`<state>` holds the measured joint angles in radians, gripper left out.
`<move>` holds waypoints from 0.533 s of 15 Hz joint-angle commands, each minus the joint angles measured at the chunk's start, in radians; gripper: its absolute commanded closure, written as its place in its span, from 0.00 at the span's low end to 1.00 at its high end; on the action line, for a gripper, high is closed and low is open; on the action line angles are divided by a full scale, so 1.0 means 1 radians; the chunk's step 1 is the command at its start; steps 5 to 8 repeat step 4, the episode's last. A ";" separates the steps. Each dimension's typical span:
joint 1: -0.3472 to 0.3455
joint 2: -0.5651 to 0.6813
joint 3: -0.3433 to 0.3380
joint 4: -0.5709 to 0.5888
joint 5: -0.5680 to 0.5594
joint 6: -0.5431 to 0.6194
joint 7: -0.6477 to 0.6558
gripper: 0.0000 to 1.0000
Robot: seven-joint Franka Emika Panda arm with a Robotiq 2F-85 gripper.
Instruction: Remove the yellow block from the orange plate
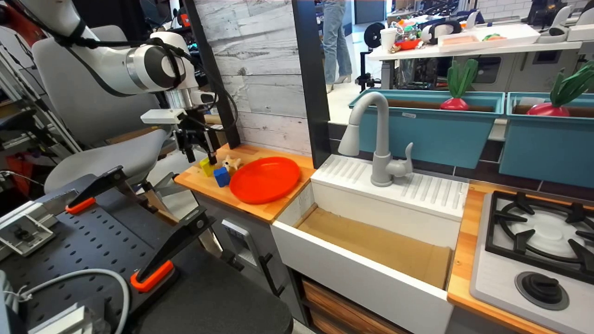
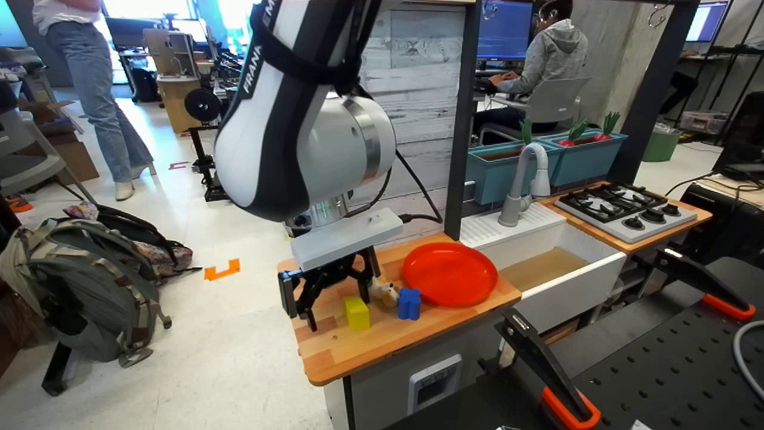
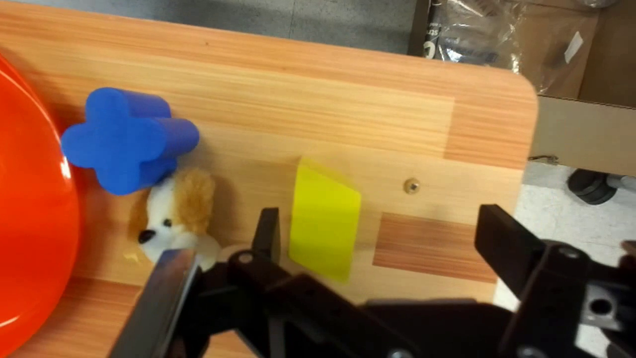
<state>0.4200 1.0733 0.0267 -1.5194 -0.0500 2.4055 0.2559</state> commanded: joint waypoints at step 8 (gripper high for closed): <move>0.017 -0.107 0.015 -0.117 -0.011 0.076 0.031 0.00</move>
